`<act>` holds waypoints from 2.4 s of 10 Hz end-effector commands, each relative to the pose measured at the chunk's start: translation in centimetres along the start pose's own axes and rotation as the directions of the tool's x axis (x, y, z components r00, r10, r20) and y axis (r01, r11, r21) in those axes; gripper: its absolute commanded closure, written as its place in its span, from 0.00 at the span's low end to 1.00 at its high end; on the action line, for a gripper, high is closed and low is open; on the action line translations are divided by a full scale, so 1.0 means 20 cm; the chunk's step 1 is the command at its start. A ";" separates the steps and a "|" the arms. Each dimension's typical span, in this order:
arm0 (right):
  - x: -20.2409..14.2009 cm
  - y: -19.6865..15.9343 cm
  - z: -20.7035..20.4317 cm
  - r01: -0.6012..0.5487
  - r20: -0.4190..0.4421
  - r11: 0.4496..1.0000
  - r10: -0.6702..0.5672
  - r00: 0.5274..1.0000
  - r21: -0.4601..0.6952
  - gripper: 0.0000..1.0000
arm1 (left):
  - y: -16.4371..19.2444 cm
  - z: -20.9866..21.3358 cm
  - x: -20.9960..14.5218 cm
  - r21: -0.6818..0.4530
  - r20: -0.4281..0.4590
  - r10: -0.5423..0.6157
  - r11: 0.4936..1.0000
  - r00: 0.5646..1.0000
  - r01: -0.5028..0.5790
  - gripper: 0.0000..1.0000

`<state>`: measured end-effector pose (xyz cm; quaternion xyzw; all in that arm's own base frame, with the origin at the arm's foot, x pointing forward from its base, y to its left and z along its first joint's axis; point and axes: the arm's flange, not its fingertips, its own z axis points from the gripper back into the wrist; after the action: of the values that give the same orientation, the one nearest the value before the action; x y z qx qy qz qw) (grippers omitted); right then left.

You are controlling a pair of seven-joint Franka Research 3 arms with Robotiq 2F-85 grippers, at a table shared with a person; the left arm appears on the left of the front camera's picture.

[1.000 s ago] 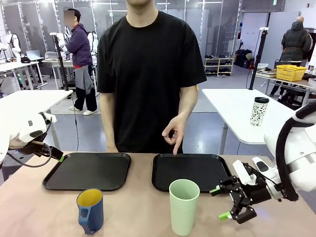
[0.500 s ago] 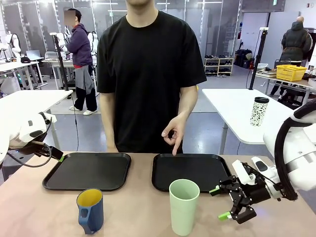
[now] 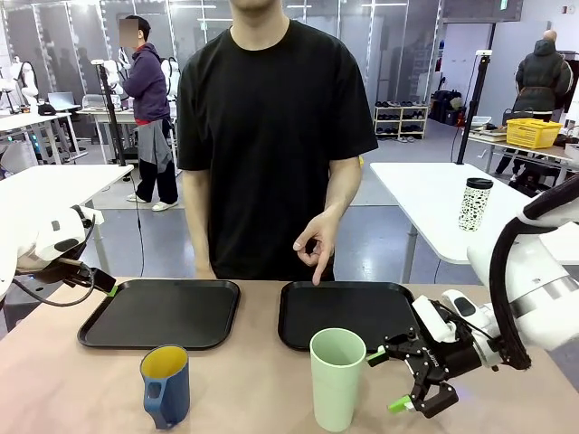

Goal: Sort and store the cups by type.
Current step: Pick up the Reusable plastic cup.

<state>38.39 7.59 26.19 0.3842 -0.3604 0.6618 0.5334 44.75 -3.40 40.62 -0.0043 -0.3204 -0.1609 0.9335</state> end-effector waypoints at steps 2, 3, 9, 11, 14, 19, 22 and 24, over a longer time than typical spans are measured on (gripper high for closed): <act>-0.08 0.04 -0.07 -0.024 0.063 1.000 0.024 0.998 -0.014 0.00 | 0.01 0.00 0.00 0.004 0.000 -0.004 1.000 1.000 0.004 0.00; -0.08 0.03 -0.09 -0.025 0.075 1.000 0.026 0.997 -0.017 0.00 | 0.01 0.00 0.00 0.004 0.000 -0.004 1.000 1.000 0.004 0.00; -0.03 -0.05 -0.20 -0.006 0.093 1.000 0.008 0.996 -0.022 0.00 | 0.01 0.00 0.00 0.004 0.000 -0.004 1.000 1.000 0.004 0.00; -0.03 -0.08 -0.23 0.001 0.100 1.000 0.000 0.995 -0.010 0.00 | 0.01 0.00 0.00 0.004 0.000 -0.004 1.000 1.000 0.004 0.00; -0.06 -0.11 -0.30 0.008 0.148 1.000 -0.012 0.989 0.028 0.00 | 0.01 0.00 0.00 0.004 0.000 -0.004 1.000 1.000 0.004 0.00; -0.07 -0.13 -0.41 -0.005 0.198 0.997 -0.010 0.980 0.072 0.00 | 0.01 0.00 0.00 0.004 0.000 -0.004 1.000 1.000 0.004 0.00; -0.08 -0.13 -0.48 -0.014 0.224 0.996 -0.007 0.974 0.091 0.00 | 0.01 0.00 0.00 0.004 0.000 -0.004 1.000 1.000 0.004 0.00; -0.08 -0.15 -0.53 -0.016 0.241 0.993 -0.012 0.971 0.114 0.00 | 0.01 0.00 0.00 0.004 0.000 -0.004 1.000 1.000 0.004 0.00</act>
<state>40.73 16.46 23.15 0.4905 -0.3640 0.6293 0.4805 44.75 -3.40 40.61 -0.0043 -0.3204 -0.1609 0.9335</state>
